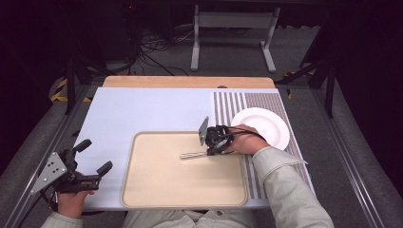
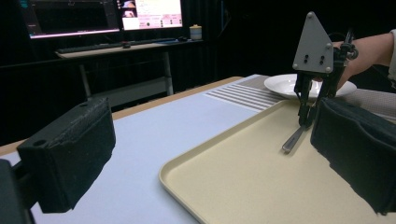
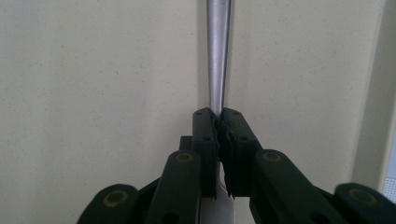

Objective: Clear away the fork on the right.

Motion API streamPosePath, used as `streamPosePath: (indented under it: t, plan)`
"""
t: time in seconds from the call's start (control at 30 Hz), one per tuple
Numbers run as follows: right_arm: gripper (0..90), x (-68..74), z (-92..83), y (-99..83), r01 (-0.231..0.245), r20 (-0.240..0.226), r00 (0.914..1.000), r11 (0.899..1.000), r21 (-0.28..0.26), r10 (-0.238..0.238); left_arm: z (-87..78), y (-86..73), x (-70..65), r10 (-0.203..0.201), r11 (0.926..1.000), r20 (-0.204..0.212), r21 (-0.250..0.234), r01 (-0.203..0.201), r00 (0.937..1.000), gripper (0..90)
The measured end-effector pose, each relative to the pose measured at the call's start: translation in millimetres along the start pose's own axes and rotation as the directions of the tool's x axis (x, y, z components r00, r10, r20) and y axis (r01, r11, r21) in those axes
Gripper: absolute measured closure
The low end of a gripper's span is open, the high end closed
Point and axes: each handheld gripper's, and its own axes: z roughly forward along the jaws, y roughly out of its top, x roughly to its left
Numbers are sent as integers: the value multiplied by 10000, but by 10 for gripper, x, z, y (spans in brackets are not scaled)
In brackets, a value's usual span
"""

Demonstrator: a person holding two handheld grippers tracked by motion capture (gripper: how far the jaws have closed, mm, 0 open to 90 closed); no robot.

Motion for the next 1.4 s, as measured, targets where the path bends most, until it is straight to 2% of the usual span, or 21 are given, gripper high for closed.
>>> streamPosePath:
  t: [0.2, 0.3, 0.43, 0.47, 0.67, 0.87, 1.13, 1.17, 1.3, 1.4]
  plan:
    - [837, -1, -52, -1, -32, 33, 10000, 9995, -326, 33, 4, 0, 1, -6, 10000, 13, 16, 6, 10000, 6]
    - [900, 17, -99, 22, -20, 122, 9999, 9981, -609, 27, 7, 1, 0, -1, 10000, 18, 17, 1, 10000, 6]
    - [900, 22, -144, 73, -146, 347, 9992, 9931, -1163, 188, 10, 2, -3, -22, 10000, 16, 6, 22, 10000, 6]
    - [900, 8, -146, 87, -41, 347, 9994, 9911, -1330, 88, 11, 2, -2, -29, 10000, 21, 0, 29, 10000, 6]
    - [900, -24, -113, 150, -326, 543, 9976, 9860, -1637, 420, 11, 1, 1, -6, 10000, 30, 8, 6, 10000, 6]
    - [900, -71, -50, 218, -894, 668, 9926, 9829, -1609, 1012, 16, 0, 4, 2, 10000, 50, 12, -2, 10000, 6]
    - [900, -94, 31, 300, -1008, 732, 9907, 9794, -1751, 1151, 27, 0, 3, -4, 10000, 73, 19, 4, 10000, 6]
    - [900, -98, 60, 314, -1155, 729, 9888, 9771, -1786, 1302, 27, 0, 5, -1, 10000, 69, 15, 0, 10000, 6]
    - [900, -115, 110, 337, -1383, 782, 9853, 9782, -1550, 1517, 32, 0, 5, 0, 10000, 84, 10, 0, 10000, 6]
    - [900, -127, 131, 341, -1320, 751, 9865, 9782, -1601, 1455, 33, -1, 6, -3, 10000, 81, 11, 3, 10000, 6]
